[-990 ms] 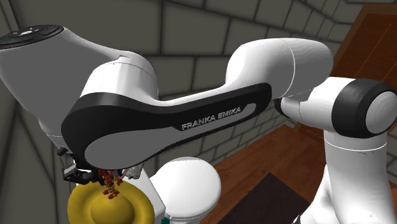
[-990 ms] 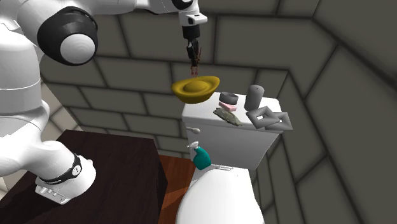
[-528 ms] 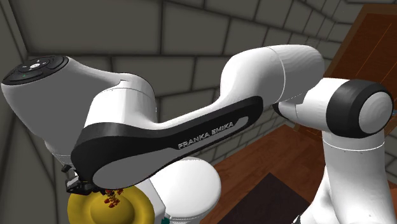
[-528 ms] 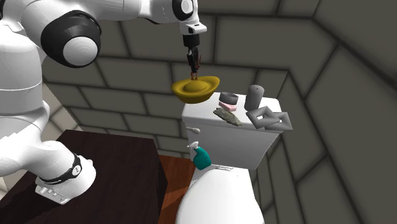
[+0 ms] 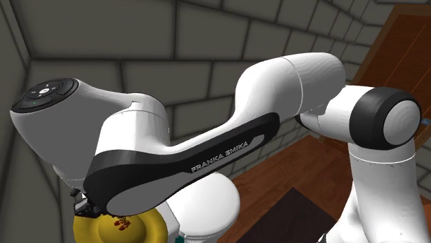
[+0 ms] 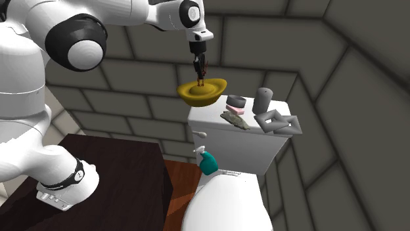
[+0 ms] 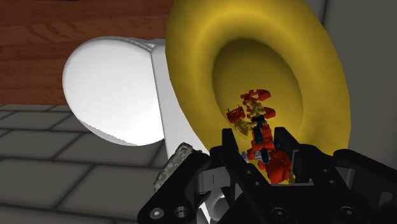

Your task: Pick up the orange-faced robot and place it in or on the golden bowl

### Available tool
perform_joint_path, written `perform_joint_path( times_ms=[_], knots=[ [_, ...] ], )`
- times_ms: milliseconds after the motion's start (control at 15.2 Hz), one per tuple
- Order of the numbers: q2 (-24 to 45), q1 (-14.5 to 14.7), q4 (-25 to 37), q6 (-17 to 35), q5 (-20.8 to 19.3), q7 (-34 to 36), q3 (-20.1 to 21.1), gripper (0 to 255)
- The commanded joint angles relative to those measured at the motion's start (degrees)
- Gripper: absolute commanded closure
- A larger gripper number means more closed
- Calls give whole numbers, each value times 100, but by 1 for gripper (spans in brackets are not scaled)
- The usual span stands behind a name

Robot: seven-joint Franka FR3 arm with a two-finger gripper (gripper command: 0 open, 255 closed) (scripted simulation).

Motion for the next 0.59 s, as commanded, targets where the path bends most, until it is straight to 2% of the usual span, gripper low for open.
perform_joint_path(
  times_ms=[0, 132, 198, 528],
  knots=[
    [0, -1, -5, 6, -1, 2, 0, 255],
    [0, -1, -5, 6, -1, 2, 0, 255],
    [0, -1, -5, 6, -1, 2, 0, 0],
    [0, -1, -5, 5, -1, 2, 0, 0]
  ],
)
